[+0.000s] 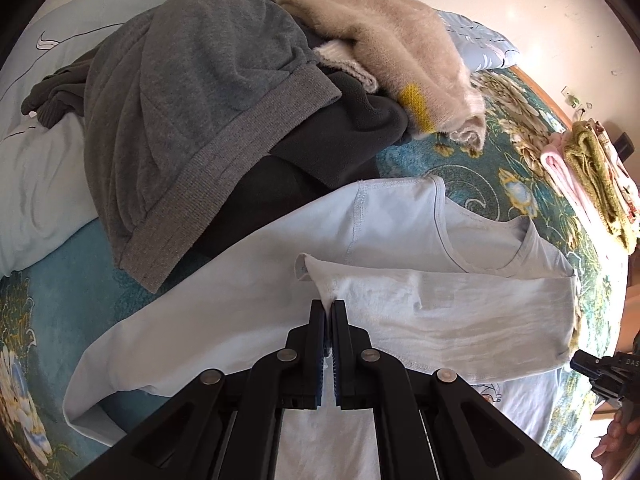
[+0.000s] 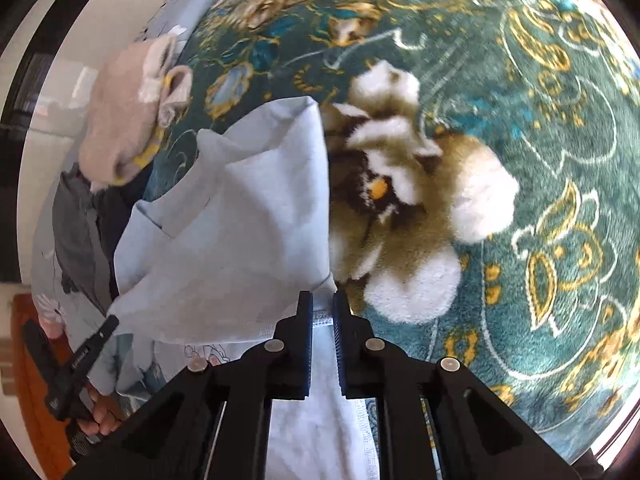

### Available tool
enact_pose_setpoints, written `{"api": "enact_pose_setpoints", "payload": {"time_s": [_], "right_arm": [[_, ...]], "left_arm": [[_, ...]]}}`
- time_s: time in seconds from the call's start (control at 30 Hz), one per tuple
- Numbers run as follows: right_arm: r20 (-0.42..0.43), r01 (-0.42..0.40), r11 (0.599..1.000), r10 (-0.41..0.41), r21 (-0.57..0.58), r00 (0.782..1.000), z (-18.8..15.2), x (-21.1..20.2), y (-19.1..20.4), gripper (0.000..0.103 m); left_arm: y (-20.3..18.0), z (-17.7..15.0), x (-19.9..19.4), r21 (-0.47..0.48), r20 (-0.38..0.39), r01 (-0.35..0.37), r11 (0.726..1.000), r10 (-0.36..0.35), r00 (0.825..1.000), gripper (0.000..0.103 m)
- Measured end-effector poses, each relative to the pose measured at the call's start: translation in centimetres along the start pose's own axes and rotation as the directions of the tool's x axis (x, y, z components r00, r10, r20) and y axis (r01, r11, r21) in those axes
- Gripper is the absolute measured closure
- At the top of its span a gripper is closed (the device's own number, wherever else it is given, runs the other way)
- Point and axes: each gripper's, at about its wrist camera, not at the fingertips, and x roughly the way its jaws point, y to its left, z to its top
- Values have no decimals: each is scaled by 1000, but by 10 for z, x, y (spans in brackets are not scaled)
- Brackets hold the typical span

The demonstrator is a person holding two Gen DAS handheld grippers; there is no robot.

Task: Fold clothes

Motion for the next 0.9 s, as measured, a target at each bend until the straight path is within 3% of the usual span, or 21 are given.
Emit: {"api": "enact_pose_setpoints", "payload": {"time_s": [0.07,0.17,0.3,0.5,0.57,0.63,0.77,0.8,0.87,0.9], "right_arm": [[6,-102,988,102,116,995,-5,-13,-17,93],[-1,-210,959,214,192,977,-11,-16,-26,92],[-6,-206,945,215,255,977,-12,-8,-33,91],[35,-278,897,284,343,958,-12,8,-42,91],[51,-290,890,291,351,955,-12,8,-43,88],[58,-302,884,302,356,952,-12,7,-42,78],[75,-296,880,290,372,954,-12,7,-44,78],[79,-298,875,291,380,954,-12,7,-45,80],[84,-291,878,281,380,956,-13,5,-45,97],[83,-281,887,269,365,959,-12,3,-43,98]], "left_arm": [[0,0,1,-1,-1,3,1000,-3,1000,99],[-1,0,3,-9,-8,7,1000,-7,1000,99],[-3,0,3,-13,-9,9,1000,-9,1000,99],[0,0,3,-29,-11,10,1000,-10,1000,99],[0,1,3,-29,-9,9,1000,-10,1000,99],[-1,2,3,-25,-6,10,1000,-10,1000,99],[-4,4,3,-20,-6,12,1000,-13,1000,99],[-5,4,3,-18,-6,13,1000,-13,1000,99],[-6,6,1,-9,4,12,1000,-12,1000,99],[-7,7,-1,-4,13,9,1000,-9,1000,99]]}}
